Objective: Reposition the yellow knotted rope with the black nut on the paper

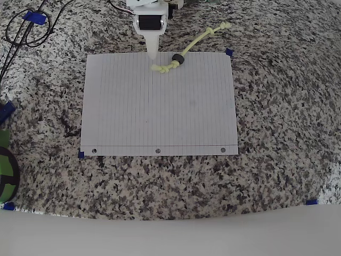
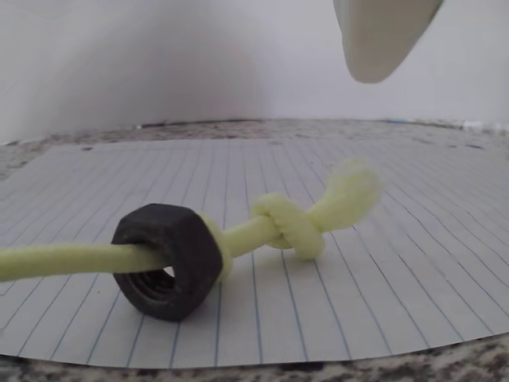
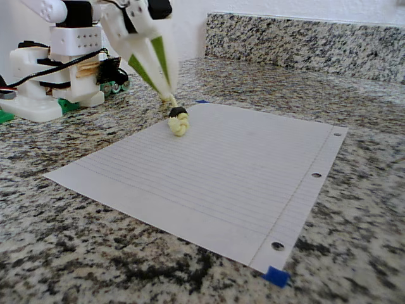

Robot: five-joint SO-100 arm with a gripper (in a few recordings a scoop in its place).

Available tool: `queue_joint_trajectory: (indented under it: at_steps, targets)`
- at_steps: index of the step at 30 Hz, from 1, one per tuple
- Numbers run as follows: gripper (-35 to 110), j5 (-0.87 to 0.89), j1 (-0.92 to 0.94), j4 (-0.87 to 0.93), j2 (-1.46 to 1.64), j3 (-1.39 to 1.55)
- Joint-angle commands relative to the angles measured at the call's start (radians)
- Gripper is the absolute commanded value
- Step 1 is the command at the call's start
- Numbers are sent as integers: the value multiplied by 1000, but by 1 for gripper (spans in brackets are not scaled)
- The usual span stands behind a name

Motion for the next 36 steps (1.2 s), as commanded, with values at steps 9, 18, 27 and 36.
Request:
queue_joint_trajectory:
  at_steps: [9,18,27,36]
  targets:
    - [43,-5,-80,-14,-216,-54]
    - [42,-9,-78,-64,-402,-152]
    - [42,-11,-71,-31,-565,-224]
    - [42,-11,-69,-9,-673,-316]
